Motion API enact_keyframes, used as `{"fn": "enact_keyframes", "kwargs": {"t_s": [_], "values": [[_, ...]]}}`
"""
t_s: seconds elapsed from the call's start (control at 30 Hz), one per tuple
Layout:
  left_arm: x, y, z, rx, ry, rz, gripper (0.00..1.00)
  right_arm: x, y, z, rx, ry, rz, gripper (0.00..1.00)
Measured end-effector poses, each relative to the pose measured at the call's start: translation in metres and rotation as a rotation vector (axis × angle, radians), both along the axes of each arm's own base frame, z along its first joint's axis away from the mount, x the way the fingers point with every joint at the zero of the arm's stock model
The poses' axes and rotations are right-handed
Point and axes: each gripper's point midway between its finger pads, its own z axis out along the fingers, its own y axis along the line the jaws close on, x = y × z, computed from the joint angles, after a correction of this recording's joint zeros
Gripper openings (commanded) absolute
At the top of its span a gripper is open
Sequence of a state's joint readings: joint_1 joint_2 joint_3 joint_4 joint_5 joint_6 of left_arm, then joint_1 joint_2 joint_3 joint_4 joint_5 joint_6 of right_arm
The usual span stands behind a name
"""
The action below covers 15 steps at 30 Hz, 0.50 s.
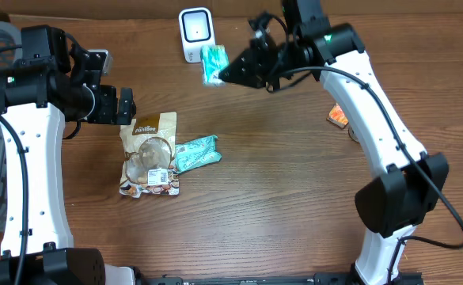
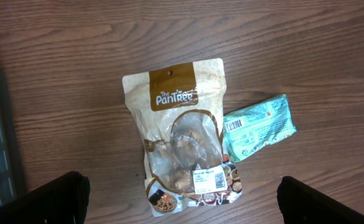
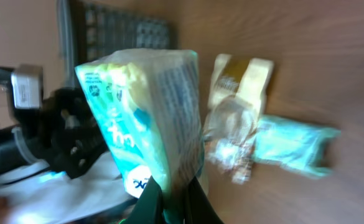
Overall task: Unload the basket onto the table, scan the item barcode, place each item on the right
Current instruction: 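Lift the teal pack and carry it toward the scanner, then hold the teal pack under the scanner with the right gripper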
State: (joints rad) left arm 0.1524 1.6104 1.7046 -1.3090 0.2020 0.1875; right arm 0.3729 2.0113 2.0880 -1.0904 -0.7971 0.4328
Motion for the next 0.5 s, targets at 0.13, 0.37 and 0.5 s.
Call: {"fn": "enact_keyframes", "kwargs": {"t_s": [0.13, 0.37, 0.5], "values": [[0.0, 0.0, 0.0, 0.0, -0.001, 0.0, 1.0, 0.013, 0.0, 0.037, -0.138, -0.228, -0.079, 0.04], [0.0, 0.0, 0.0, 0.0, 0.0, 0.0, 0.99, 0.057, -0.002, 0.093, -0.396, -0.706, -0.3, 0.04], [0.0, 0.0, 0.0, 0.0, 0.0, 0.0, 1.0, 0.089, 0.012, 0.104, -0.562, -0.964, -0.376, 0.04]]}}
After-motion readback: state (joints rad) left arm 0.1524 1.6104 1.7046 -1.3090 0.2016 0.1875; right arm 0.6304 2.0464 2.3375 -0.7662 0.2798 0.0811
